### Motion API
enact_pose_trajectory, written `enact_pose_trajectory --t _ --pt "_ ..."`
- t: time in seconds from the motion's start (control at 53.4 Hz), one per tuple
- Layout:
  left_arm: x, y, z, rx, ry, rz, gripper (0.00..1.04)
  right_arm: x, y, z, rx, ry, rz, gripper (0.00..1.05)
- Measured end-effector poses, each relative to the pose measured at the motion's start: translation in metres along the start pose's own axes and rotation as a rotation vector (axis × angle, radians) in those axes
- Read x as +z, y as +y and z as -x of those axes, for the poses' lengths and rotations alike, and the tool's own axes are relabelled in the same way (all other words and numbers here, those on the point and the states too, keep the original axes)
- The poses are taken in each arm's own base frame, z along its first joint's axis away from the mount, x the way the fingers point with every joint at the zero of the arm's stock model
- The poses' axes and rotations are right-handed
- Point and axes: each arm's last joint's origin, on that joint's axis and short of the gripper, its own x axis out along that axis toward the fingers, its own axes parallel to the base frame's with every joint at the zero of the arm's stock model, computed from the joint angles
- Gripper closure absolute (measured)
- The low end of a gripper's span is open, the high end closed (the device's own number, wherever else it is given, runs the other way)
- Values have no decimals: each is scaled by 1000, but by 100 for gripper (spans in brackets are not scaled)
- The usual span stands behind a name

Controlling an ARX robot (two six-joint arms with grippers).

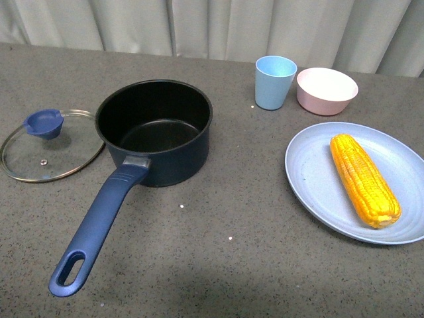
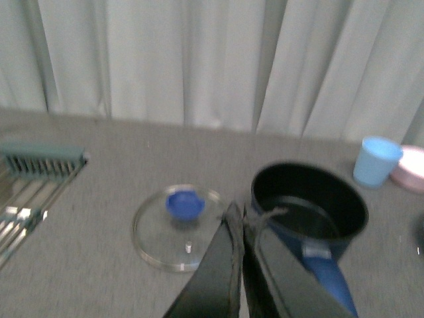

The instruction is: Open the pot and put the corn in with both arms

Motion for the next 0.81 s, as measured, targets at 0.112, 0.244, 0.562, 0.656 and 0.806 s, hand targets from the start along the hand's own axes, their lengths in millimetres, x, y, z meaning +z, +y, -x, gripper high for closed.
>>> enact_pose_trajectory --t 0.112,0.244,0.562,0.656,0.806 --pt "1 0 4 1 -27 0 101 0 0 0 0 0 0 9" --pt "1 0 4 1 -26 0 98 0 0 0 0 0 0 9" --pt "1 0 5 1 -27 0 43 3 -6 -19 -409 50 87 9" --pt "1 0 5 0 -27 0 22 10 -12 -43 -336 94 92 9" --pt "1 0 5 1 -27 -2 7 1 -23 -116 -146 351 25 9"
